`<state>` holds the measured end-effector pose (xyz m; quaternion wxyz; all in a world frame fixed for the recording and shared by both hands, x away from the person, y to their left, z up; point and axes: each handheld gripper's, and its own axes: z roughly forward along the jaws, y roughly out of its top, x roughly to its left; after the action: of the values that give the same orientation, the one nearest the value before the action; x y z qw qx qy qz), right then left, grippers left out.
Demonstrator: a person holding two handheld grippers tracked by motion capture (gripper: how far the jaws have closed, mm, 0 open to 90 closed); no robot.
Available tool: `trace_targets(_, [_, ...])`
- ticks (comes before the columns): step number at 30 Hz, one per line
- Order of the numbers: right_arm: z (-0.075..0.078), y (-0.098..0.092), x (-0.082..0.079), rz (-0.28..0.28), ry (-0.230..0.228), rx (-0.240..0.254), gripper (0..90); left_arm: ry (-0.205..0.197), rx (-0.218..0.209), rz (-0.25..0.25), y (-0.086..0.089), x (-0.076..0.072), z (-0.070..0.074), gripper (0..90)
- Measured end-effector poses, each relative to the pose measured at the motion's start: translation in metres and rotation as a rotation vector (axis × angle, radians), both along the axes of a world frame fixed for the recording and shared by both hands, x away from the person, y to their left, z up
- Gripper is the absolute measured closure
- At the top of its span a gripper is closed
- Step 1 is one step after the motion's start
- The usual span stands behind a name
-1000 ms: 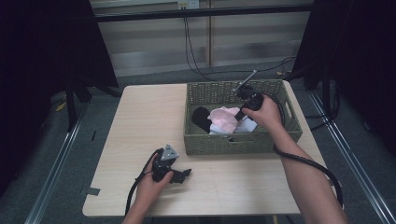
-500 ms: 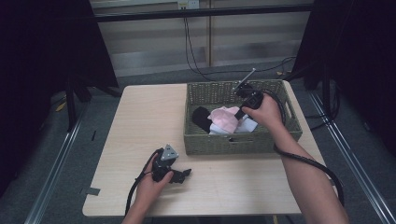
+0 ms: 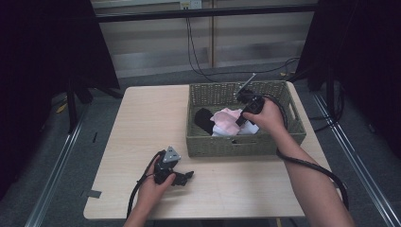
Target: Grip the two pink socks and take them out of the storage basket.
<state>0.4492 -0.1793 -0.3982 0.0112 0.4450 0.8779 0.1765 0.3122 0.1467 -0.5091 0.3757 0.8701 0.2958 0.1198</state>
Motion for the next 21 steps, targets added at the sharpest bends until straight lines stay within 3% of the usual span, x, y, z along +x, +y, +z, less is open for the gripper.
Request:
trace_targets(3, [-0.002, 0.000, 0.001, -0.001, 0.006, -0.013, 83.4, 0.002, -0.001, 0.000, 0.000, 0.000, 0.000, 12.0])
trace_targets(6, [0.004, -0.003, 0.001, -0.001, -0.008, -0.003, 85.6, 0.000, 0.000, 0.000, 0.000, 0.000, 0.000, 12.0])
trace_targets(9, [0.010, -0.007, 0.001, -0.015, -0.004, 0.005, 84.3, 0.005, 0.000, -0.003, 0.000, 0.000, 0.000, 12.0])
trace_targets(12, [0.011, -0.010, 0.000, -0.012, -0.008, 0.010, 73.7, 0.003, 0.002, -0.002, 0.000, 0.000, 0.000, 12.0])
trace_targets(16, [0.011, -0.012, 0.001, -0.032, -0.019, 0.022, 70.4, 0.005, 0.000, -0.003, 0.000, 0.000, 0.000, 12.0])
trace_targets(21, [0.004, -0.010, 0.005, -0.015, -0.005, 0.011, 70.8, 0.004, 0.001, -0.003, 0.000, 0.000, 0.000, 11.9])
